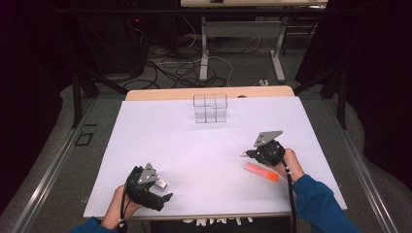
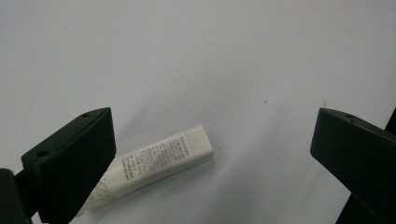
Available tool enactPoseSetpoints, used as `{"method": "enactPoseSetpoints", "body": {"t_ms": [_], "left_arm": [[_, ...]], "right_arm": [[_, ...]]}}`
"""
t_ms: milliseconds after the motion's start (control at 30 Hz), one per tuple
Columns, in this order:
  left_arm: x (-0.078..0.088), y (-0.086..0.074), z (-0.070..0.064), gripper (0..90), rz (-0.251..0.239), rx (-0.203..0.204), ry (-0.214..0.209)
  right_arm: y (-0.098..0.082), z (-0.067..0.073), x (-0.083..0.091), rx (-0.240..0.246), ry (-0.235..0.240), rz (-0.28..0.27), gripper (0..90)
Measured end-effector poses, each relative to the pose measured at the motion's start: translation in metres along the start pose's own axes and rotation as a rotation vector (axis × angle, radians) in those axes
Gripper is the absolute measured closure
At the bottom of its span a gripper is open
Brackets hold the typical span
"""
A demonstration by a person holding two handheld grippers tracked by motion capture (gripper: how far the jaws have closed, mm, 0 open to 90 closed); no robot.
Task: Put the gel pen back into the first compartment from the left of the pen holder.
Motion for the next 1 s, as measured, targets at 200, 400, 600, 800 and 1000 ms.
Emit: {"method": "enactPoseSetpoints", "body": {"t_ms": [200, 400, 600, 800, 1000], "left_arm": [[-0.001, 0.000, 0.001, 0.3, -0.007, 0.000, 0.008], [-0.002, 0.000, 0.001, 0.2, -0.010, -0.001, 0.014], [-0.002, 0.000, 0.000, 0.2, -0.005, 0.004, 0.010], [-0.002, -0.001, 0.000, 0.3, 0.011, -0.003, -0.005], [-0.002, -0.001, -0.001, 0.3, 0.014, -0.003, -0.009]], "right_arm": [[-0.004, 0.000, -0.012, 0.016, -0.005, 0.043, 90.0], [-0.005, -0.003, -0.021, 0.028, -0.013, 0.063, 90.0], [-0.007, -0.007, -0.027, 0.024, -0.033, 0.078, 90.0], [-0.007, -0.010, -0.030, 0.030, -0.044, 0.083, 90.0], [-0.006, -0.013, -0.032, 0.005, -0.068, 0.083, 90.0]]}}
Point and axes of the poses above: each handheld gripper's, and its own axes: x roughly backward along the jaws, y roughly out of its top, z roughly to its left, the point moved 10 cm from there along -x, roughly forward along the jaws, and after that the axes turned 13 degrees about -x, right-handed, at the moved point
